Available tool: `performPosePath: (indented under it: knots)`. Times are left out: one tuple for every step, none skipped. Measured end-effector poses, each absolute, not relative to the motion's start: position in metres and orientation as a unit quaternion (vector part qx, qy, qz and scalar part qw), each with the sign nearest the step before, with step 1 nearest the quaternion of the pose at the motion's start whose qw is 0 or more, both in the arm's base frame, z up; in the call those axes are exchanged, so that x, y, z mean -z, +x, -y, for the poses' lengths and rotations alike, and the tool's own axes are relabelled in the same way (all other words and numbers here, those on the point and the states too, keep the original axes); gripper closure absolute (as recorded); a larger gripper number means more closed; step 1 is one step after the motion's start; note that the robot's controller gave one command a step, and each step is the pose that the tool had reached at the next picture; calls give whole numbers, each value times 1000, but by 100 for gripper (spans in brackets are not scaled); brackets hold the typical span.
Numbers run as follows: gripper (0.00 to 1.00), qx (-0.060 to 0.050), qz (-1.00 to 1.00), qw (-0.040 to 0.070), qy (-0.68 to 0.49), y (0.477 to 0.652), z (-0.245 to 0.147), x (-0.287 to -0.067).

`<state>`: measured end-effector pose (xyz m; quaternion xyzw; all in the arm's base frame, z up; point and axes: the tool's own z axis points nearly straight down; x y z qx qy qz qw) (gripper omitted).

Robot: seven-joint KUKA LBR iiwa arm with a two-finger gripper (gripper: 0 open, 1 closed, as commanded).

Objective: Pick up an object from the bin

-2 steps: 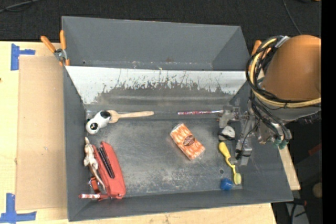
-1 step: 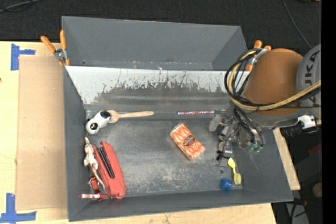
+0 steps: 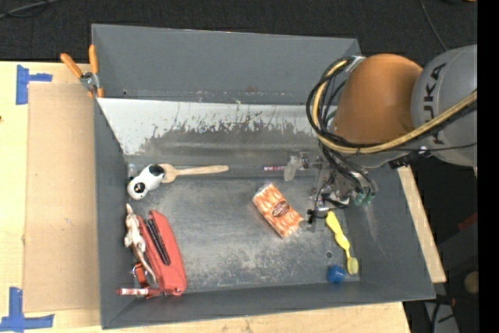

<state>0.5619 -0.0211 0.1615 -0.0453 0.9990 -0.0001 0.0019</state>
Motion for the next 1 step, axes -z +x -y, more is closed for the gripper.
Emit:
performPosePath:
  knots:
    - [0, 0, -997, -1, 76, 571, 16, -160]
